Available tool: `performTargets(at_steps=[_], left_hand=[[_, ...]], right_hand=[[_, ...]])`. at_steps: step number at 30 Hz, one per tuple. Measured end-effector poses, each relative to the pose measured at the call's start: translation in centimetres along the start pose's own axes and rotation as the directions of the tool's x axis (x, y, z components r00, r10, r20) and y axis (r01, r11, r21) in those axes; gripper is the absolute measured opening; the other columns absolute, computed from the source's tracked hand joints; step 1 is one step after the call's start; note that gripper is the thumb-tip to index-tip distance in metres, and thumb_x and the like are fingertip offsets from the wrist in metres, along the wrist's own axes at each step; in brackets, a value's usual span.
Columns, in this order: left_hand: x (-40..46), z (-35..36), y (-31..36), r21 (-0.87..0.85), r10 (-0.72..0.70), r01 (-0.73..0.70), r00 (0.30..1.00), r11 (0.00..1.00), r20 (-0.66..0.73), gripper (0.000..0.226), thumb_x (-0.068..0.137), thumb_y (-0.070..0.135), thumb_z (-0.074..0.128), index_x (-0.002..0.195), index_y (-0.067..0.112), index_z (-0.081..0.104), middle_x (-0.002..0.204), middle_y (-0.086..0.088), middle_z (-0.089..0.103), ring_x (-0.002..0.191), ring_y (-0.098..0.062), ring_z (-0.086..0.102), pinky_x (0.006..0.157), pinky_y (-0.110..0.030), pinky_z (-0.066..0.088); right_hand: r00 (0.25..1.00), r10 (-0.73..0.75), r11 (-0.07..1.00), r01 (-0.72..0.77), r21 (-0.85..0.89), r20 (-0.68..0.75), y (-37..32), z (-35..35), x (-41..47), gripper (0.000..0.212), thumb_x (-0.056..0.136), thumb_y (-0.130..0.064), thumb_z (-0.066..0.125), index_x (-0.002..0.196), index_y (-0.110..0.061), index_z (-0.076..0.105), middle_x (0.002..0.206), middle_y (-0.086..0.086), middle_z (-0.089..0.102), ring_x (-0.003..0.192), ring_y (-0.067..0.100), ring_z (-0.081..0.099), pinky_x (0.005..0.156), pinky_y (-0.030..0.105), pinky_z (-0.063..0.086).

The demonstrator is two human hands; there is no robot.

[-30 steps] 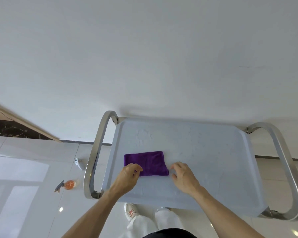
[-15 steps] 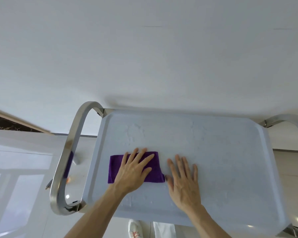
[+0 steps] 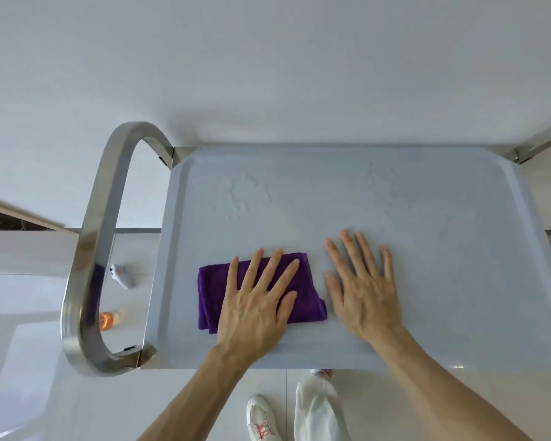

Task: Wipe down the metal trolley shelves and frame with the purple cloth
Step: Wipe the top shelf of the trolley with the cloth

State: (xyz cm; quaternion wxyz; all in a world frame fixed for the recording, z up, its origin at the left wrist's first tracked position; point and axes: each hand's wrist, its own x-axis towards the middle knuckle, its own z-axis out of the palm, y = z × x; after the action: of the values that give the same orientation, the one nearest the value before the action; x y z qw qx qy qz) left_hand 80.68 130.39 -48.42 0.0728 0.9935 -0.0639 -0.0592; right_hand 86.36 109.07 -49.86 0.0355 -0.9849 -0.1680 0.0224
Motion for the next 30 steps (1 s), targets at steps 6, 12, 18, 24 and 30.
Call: performTargets(at_steps=[6,12,18,24,30], left_hand=[[-7.0,0.6,-0.4,-0.023,0.118,-0.117,0.991,0.993,0.056,0.05,0.104,0.051,0.03,0.152,0.037,0.031,0.162,0.007,0.025,0.152,-0.021,0.016,0.12,-0.056,0.016],[-5.9,-0.9,-4.3,-0.02,-0.048,0.049,0.997,0.999,0.065,0.05,0.103,0.051,0.025,0.151,0.039,0.033,0.161,0.006,0.027,0.15,-0.023,0.022,0.119,-0.057,0.018],[2.6,-1.1,-2.5,-0.018,-0.328,0.328,0.945,0.945,0.007,0.053,0.103,0.05,0.021,0.154,0.036,0.026,0.163,0.003,0.024,0.151,-0.028,0.018,0.12,-0.058,0.009],[-1.8,0.4,3.4,-0.071,-0.093,0.095,0.995,0.993,0.022,0.052,0.104,0.049,0.03,0.153,0.033,0.029,0.163,0.002,0.023,0.152,-0.03,0.014,0.118,-0.061,0.015],[-6.5,-1.1,1.4,-0.112,-0.067,0.076,0.994,0.991,0.084,0.05,0.101,0.051,0.035,0.147,0.032,0.043,0.16,0.002,0.03,0.15,-0.023,0.023,0.114,-0.058,0.03]], right_hand=[[1.0,0.019,1.0,-0.019,0.005,-0.016,0.0,0.1,0.1,0.056,0.101,-0.047,0.027,0.154,-0.028,0.029,0.163,0.001,0.022,0.151,0.022,0.017,0.119,0.057,0.015],[0.999,0.021,1.0,-0.02,0.015,-0.047,0.1,0.3,0.2,0.056,0.1,-0.047,0.029,0.153,-0.029,0.032,0.162,0.0,0.025,0.151,0.022,0.02,0.119,0.057,0.015],[0.998,0.019,1.0,-0.018,0.011,-0.065,0.3,0.5,0.2,0.055,0.101,-0.048,0.028,0.153,-0.03,0.031,0.163,-0.001,0.023,0.151,0.021,0.017,0.12,0.056,0.013],[0.998,0.012,1.0,-0.012,0.0,-0.055,0.3,0.5,0.2,0.056,0.101,-0.048,0.027,0.154,-0.03,0.028,0.163,0.0,0.022,0.152,0.021,0.016,0.12,0.056,0.014],[0.998,0.026,1.0,-0.025,0.011,-0.051,0.2,0.4,0.3,0.056,0.1,-0.048,0.028,0.154,-0.03,0.028,0.164,-0.001,0.021,0.151,0.021,0.017,0.12,0.056,0.013]])
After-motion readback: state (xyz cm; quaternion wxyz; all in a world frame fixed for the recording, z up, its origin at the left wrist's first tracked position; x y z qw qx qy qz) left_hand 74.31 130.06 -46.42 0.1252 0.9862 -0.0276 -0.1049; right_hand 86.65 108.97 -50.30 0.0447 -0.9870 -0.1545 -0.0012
